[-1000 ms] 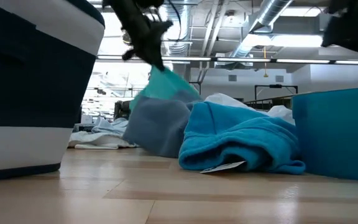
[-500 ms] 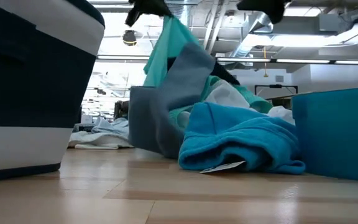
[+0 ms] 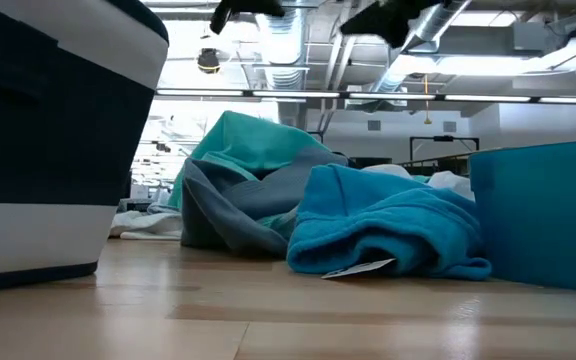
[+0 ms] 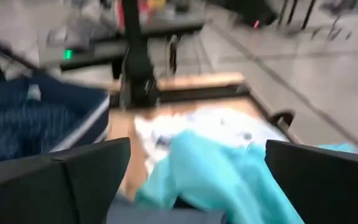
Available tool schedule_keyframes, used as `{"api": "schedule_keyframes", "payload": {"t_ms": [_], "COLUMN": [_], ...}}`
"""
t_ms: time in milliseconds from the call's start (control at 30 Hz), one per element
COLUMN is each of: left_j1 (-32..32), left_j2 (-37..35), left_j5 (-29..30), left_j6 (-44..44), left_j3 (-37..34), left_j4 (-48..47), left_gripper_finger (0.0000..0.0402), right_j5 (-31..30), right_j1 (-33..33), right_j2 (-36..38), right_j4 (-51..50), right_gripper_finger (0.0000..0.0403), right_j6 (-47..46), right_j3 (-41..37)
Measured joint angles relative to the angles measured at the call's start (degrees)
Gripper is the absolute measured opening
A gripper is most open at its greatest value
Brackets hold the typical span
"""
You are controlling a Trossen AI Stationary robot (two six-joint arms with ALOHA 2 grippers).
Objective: Pick & Place Cloths
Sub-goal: Put the light shorts into the wire basket
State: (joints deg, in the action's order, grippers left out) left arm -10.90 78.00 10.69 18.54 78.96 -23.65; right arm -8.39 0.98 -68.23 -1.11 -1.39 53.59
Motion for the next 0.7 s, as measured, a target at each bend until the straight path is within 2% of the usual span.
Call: {"api": "schedule_keyframes", "payload": {"t_ms": [167,333,500,700], "left_j1": [0.9,2.7,3.2,3.2], "left_j2": [0.0,0.0,0.0,0.1], "left_j5": [0.0,-0.2,-3.7,-4.3], "left_j6": [-5.6,-11.2,-13.5,-10.9], "left_j3": [-0.5,-6.0,-14.3,-22.8], "left_j4": [-11.4,-12.1,-9.7,0.8], "left_gripper_finger": [0.0019,0.007,0.0149,0.0253], "right_j5": [0.2,1.2,1.3,1.2], "right_j1": [-1.5,-1.8,-1.8,-1.8], "right_j2": [-4.9,-7.1,-5.5,-3.3], "right_j4": [-3.4,-3.5,-7.6,-10.1], "right_gripper_finger": [0.0368,0.0368,0.0368,0.0368], "right_j6": [1.6,0.8,-0.1,-0.4], "right_j3": [1.4,2.0,2.1,2.1]}}
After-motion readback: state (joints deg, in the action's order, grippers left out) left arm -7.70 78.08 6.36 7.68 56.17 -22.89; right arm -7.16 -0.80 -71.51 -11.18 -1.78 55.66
